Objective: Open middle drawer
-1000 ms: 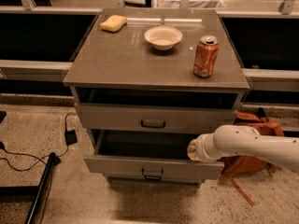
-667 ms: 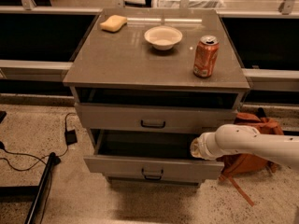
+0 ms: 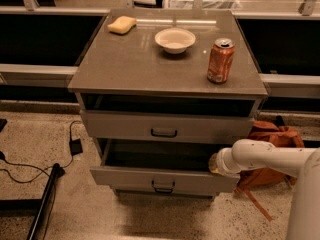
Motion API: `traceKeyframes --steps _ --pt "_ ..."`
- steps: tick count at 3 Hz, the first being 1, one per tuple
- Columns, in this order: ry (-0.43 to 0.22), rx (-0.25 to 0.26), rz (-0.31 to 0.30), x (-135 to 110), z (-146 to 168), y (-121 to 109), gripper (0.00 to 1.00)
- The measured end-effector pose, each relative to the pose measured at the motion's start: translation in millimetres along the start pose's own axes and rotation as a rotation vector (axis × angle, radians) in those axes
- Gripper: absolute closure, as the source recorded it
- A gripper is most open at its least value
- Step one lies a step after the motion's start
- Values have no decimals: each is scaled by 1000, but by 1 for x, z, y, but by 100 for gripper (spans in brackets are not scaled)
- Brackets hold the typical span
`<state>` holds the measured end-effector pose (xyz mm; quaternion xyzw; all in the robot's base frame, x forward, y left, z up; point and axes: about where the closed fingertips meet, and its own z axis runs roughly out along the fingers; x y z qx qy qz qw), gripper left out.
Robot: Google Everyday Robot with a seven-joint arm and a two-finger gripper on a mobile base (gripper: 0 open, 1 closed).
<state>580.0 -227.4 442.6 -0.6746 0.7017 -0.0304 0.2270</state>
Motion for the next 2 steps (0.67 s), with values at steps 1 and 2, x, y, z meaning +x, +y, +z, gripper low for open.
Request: traceKeyframes --steps 1,2 --pt "2 -14 12 5 6 3 100" --pt "-15 -44 16 5 16 11 100"
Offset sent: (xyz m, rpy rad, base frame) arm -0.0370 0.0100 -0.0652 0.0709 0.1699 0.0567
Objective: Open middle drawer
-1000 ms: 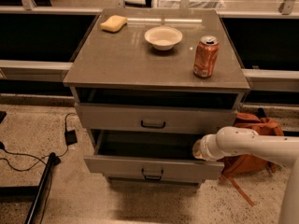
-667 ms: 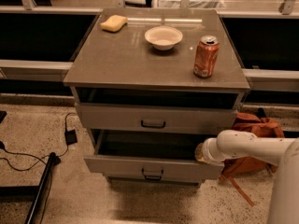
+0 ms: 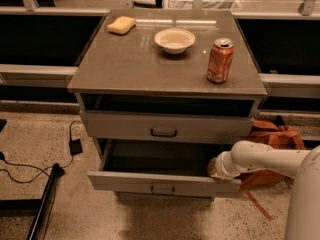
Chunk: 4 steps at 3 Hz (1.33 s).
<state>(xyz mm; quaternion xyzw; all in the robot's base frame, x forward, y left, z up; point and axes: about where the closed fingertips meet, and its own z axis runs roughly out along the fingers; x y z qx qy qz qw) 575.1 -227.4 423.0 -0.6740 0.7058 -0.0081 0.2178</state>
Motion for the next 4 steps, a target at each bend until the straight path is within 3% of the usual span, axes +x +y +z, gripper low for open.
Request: traceKeyframes --steps 1,2,4 --pt "-22 -59 -3 -3 13 18 100" --pt "-23 -59 -3 -3 13 17 100" --pt "-55 -140 5 -10 18 44 100"
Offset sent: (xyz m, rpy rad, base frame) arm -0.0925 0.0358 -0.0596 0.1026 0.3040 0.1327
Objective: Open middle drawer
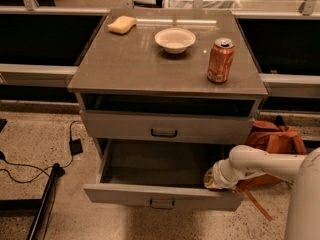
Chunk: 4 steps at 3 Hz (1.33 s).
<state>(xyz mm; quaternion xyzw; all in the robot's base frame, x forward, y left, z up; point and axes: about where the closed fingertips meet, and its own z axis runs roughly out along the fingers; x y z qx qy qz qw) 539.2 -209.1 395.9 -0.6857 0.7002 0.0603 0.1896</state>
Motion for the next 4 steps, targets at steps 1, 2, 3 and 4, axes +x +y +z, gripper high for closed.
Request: traceKeyframes --steps 1,2,3,4 --pt "-38 -97 -4 -11 3 27 100" --pt "-38 -97 -4 -11 3 27 100" --pt "-12 -135 20 -17 6 35 100" --pt "-13 -221 86 -27 10 62 100"
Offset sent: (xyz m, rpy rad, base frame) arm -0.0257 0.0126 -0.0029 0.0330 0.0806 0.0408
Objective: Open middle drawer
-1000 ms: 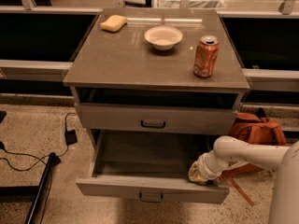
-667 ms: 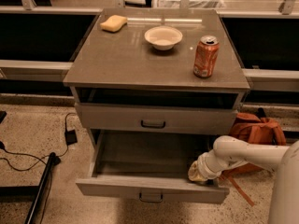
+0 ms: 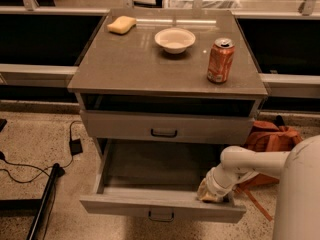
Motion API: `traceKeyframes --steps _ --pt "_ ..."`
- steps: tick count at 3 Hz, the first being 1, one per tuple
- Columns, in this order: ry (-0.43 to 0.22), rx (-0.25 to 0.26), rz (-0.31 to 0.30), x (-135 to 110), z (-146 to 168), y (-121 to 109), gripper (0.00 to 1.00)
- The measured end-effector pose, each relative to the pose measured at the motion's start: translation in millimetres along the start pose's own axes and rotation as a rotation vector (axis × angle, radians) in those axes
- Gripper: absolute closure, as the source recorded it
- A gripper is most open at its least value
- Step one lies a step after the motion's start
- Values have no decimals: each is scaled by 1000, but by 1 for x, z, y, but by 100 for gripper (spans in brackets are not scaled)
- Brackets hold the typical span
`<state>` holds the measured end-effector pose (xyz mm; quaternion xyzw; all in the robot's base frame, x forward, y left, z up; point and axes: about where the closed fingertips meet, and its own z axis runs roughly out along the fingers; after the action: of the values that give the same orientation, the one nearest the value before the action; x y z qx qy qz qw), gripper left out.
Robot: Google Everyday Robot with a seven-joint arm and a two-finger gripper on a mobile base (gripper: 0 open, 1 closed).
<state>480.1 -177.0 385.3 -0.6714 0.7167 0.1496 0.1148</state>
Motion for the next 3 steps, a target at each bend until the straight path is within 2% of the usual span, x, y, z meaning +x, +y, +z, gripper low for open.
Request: traceKeyframes --steps 1,2,3 --pt "-35 -41 49 -1 3 25 100" --pt "-54 -49 52 -8 -1 45 100" --pt "-40 -25 -1 -26 -12 55 100"
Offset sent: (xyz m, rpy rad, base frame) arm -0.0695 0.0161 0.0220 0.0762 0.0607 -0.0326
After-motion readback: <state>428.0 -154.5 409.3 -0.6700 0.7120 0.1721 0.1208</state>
